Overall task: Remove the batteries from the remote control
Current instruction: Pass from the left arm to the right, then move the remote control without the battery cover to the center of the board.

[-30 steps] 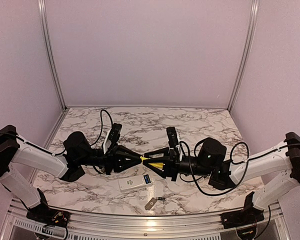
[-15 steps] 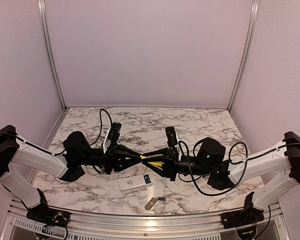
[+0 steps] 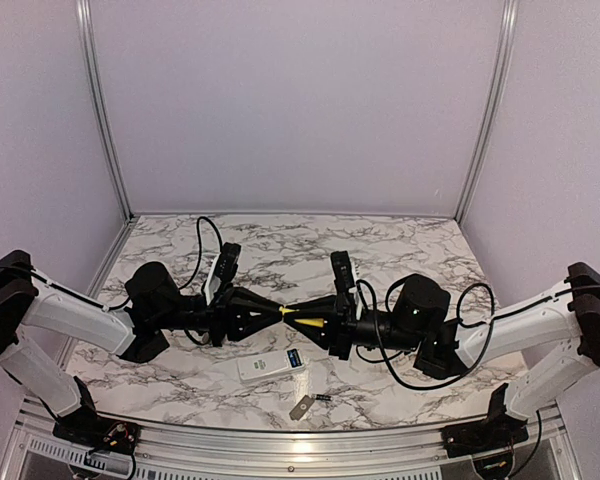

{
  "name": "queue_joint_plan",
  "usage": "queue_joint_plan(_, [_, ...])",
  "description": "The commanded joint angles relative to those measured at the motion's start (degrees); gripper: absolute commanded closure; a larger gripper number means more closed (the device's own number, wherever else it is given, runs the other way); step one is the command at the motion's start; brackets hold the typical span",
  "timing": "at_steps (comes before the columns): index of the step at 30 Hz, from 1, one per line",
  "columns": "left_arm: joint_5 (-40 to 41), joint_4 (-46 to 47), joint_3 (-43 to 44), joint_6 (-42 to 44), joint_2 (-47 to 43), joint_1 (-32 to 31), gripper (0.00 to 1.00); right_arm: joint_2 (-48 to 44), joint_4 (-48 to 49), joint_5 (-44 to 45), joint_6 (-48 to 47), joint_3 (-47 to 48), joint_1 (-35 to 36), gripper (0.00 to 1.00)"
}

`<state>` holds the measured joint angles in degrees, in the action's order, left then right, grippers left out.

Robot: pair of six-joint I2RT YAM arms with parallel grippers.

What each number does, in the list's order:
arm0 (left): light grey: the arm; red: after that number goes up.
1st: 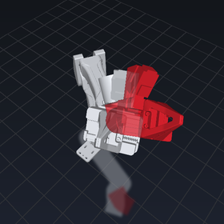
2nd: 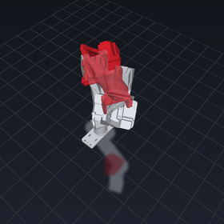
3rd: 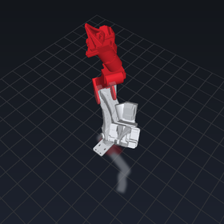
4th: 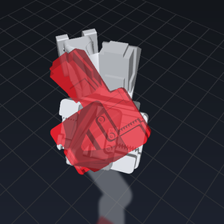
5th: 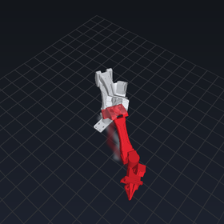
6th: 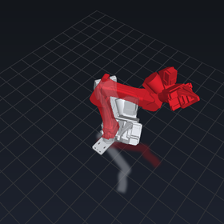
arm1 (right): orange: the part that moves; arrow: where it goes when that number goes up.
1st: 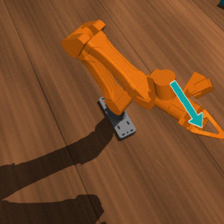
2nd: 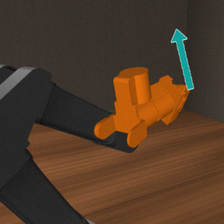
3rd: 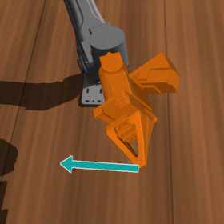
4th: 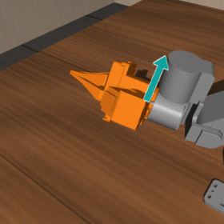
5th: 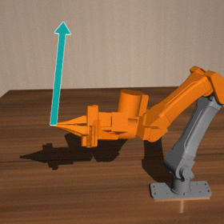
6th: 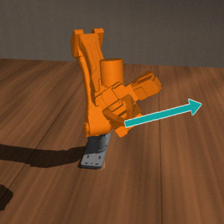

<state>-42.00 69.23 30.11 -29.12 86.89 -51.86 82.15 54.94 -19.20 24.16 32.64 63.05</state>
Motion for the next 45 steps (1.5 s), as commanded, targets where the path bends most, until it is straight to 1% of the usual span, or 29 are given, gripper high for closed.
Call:
queue_joint_plan(1, [-0.7,-0.54,0.28,1.62,-1.2,-0.61,0.95,0.49,-1.19,-0.7,-0.21,2.1,0.58,1.0])
queue_joint_plan(6, [2.47,-6.49,-1.28,4.93,-3.71,-0.59,0.63,-2.32,-6.87,4.85,-1.96,0.94,0.6,1.0])
queue_joint_plan(10, [7.14,-13.05,-3.06,8.17,-6.0,-0.62,0.43,-6.08,-12.88,10.26,-3.87,0.28,0.54,1.0])
queue_joint_plan(12, [10.52,-16.34,-4.14,9.7,-7.25,-0.66,0.36,-7.79,-15.53,12.61,-4.61,-0.05,0.56,1.0])
queue_joint_plan(15, [16.48,-19.77,-6.35,12.44,-9.27,-0.88,0.21,-10.3,-19.37,16.22,-5.42,-0.45,0.5,1.0])
queue_joint_plan(17, [20.17,-20.62,-8.21,13.99,-10.43,-1.09,0.06,-11.9,-21.27,17.75,-5.8,-0.75,0.5,1.0])
queue_joint_plan(18, [21.61,-20.7,-9.52,14.98,-10.84,-1.11,0.02,-12.74,-22.11,18.39,-6.0,-0.88,0.5,1.0])
queue_joint_plan(20, [24.69,-20.25,-11.66,16.98,-11.21,-1.3,0.01,-14.23,-23.68,19.94,-6.28,-1.16,0.54,1.0])
queue_joint_plan(23, [31.73,-19.41,-14.11,19.38,-10.54,-1.47,0.01,-16.35,-25.27,22.53,-6.49,-1.78,0.5,1.0])
queue_joint_plan(27, [36.78,-15.5,-16.95,20.56,-8.25,-1.42,0.01,-18.2,-26.54,24.36,-6.56,-2.49,0.5,1.0])
queue_joint_plan(32, [35.96,-12.77,-19.51,21.98,-7.79,-1.43,0.01,-19.26,-27.72,25.57,-6.34,-2.67,0.5,1.0])
queue_joint_plan(38, [25.05,-8.63,-20.41,24.58,-3.64,-1.68,0.03,-20.56,-29.14,26.18,-5.94,-3.01,0.51,1.0])
queue_joint_plan(42, [24.91,-10.76,-19.27,27.43,-0.45,-2.22,0.05,-21.8,-30.04,26.64,-5.73,-3.51,0.51,1.0])
queue_joint_plan(45, [25.94,-14.58,-17.56,28.65,0.95,-2.64,0.05,-22.97,-30.58,26.89,-5.61,-3.97,0.5,1.0])
